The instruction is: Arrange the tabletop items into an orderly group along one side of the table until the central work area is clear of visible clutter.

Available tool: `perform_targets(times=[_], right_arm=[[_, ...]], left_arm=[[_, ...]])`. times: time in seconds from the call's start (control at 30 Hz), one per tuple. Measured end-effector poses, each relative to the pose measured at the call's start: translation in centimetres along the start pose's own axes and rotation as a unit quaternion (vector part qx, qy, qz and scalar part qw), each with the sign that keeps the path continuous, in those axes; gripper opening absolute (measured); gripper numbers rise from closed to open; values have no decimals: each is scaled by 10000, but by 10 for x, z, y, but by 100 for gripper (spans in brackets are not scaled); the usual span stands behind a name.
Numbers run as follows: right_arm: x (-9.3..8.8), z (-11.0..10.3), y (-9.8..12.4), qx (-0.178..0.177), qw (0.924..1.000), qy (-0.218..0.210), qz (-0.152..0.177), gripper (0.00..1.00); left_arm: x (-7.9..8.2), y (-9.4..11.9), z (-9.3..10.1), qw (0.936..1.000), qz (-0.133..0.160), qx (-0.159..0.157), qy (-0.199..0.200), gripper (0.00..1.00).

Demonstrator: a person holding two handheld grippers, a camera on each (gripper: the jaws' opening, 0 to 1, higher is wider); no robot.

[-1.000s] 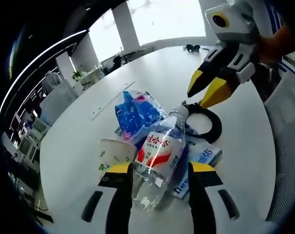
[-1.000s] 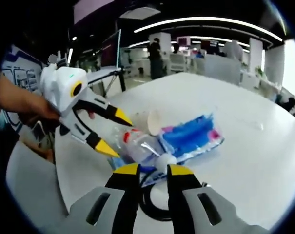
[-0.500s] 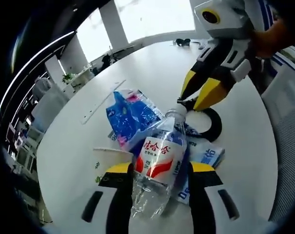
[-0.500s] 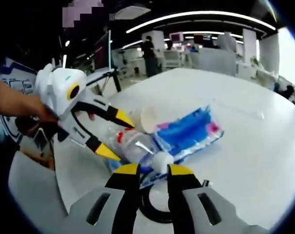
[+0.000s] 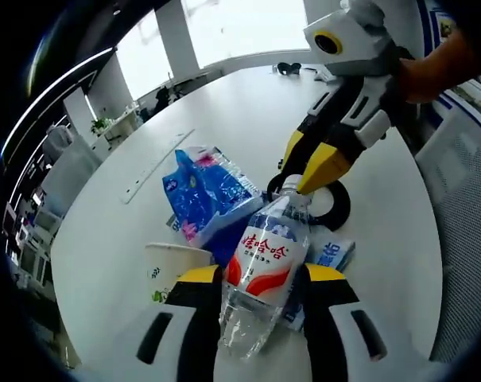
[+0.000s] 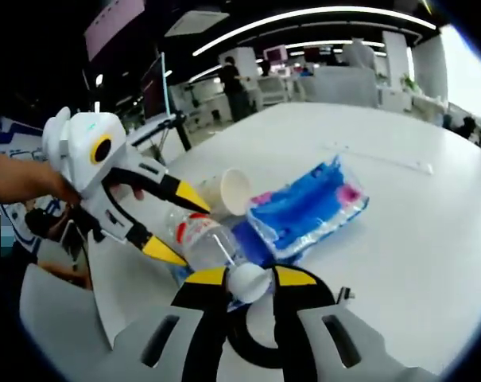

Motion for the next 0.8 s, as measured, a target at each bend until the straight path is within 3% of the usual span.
perform_targets(times=[0.23, 0.67, 0.8], right_arm=[[-6, -4, -1, 117, 9981, -594, 116, 22], [-17, -4, -1, 248, 9849, -1702, 172, 29], [-18, -8, 0, 342, 9845, -1713, 122, 28]], left_arm=[[-2, -1, 1, 9995, -166, -186, -186, 40], [-3, -14, 2, 9931, -564, -599, -832, 43], [-4, -16, 3, 9909, -700, -659, -940, 43]])
Point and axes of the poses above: the point that each gripper's makers call its tool centre point, and the gripper's own axes: y roughly backward along the fingers, z roughly to its right, x roughly out of its top, the point moved 4 cm from there along y, roughly backward along the fingers, and after that the axes turned 14 degrees about y, right-handed, at the moved point
